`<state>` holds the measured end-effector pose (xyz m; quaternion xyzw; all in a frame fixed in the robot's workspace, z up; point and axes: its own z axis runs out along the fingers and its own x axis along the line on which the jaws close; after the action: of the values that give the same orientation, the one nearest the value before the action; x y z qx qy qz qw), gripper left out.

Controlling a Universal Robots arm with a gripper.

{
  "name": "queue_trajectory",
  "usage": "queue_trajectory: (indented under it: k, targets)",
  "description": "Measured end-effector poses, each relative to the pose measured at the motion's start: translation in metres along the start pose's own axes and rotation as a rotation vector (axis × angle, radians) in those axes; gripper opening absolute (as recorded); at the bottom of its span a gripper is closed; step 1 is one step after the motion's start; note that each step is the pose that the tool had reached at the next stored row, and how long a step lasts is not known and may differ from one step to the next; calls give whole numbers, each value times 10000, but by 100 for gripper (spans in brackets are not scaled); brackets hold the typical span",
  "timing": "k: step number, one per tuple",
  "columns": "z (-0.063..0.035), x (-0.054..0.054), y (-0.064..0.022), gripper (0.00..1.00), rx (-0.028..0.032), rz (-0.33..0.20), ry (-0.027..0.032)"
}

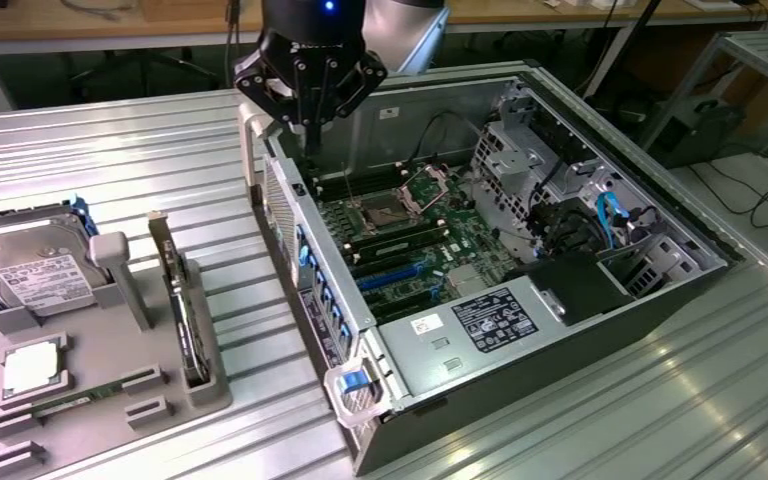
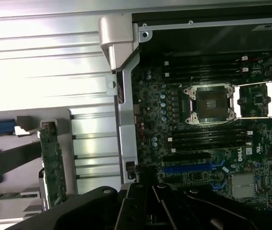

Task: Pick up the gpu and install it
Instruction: 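Reach for the gpu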

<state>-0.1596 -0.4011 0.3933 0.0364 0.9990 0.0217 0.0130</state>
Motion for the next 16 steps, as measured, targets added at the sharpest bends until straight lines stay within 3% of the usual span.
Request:
queue_trajectory:
  k: [16]
  targets:
    - [-4, 103, -22, 11, 0, 0, 0]
